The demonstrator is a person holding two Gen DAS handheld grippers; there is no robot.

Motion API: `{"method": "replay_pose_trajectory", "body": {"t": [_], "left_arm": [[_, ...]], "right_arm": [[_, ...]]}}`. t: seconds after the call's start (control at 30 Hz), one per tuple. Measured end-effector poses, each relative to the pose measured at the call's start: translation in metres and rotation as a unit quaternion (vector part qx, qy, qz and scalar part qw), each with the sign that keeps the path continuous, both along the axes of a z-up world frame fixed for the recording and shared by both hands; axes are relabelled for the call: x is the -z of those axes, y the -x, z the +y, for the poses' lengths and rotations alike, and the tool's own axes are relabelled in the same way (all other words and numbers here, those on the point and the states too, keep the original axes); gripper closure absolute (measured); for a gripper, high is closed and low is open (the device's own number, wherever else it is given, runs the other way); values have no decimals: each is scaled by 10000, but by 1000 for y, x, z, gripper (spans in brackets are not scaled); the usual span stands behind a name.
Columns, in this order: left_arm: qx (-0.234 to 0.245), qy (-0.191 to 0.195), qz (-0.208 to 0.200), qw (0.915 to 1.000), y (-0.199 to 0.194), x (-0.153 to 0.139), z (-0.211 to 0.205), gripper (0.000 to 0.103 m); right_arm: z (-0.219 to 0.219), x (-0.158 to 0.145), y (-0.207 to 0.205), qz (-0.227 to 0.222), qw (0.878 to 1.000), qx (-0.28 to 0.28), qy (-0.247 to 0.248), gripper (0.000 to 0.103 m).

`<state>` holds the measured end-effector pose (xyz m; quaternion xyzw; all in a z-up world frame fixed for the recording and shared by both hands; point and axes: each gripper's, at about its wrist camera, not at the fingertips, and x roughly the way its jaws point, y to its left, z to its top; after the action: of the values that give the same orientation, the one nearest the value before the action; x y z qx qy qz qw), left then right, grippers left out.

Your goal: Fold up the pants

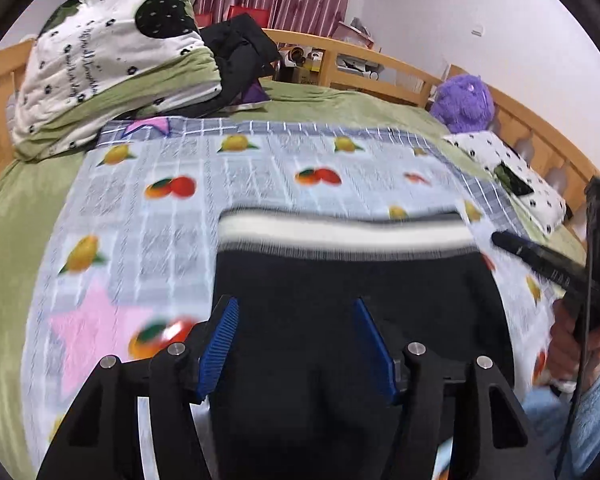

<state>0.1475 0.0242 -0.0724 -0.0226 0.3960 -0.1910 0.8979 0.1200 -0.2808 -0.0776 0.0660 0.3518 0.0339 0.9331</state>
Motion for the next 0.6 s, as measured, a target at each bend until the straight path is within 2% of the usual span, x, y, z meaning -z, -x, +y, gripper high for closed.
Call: {"method": "replay_pose_trajectory", "body": {"t": [0.1,0.17,0.2,0.23,0.3,0.4,0.43,0.5,0.53,0.6], "left_arm": [[167,55,66,9998,-38,11,-18,45],[189,-248,-46,9995,-54,26,-30,45],[107,-514,-27,9986,-64,42,-36,45],[54,-593,44,9982,-69,50,-38,45],[-97,-619,159,9979,-76,74,-36,45],[-79,-479,159,9987,-76,77,-31,45],[-61,-468,188,9987,-77,77,-31,45],[-72,-356,213,9991,-78,74,-25,45],[-94,-265,202,9994,-77,72,-22,45],[-126,-87,164,9997,-74,67,-9,44]], "right_arm": [[10,10,-38,138,9993,-195,284,62],[15,30,-56,413,9973,-261,553,61],[17,40,-60,450,9962,-224,707,60],[19,53,-64,478,9946,-188,905,60],[19,64,-63,324,9947,-102,968,57],[19,65,-66,307,9945,-137,991,53],[17,66,-68,289,9949,-122,961,52],[9,71,-71,365,9964,2,768,41],[-4,73,-75,535,9981,4,293,41],[-28,76,-78,778,9955,183,-517,31]]}}
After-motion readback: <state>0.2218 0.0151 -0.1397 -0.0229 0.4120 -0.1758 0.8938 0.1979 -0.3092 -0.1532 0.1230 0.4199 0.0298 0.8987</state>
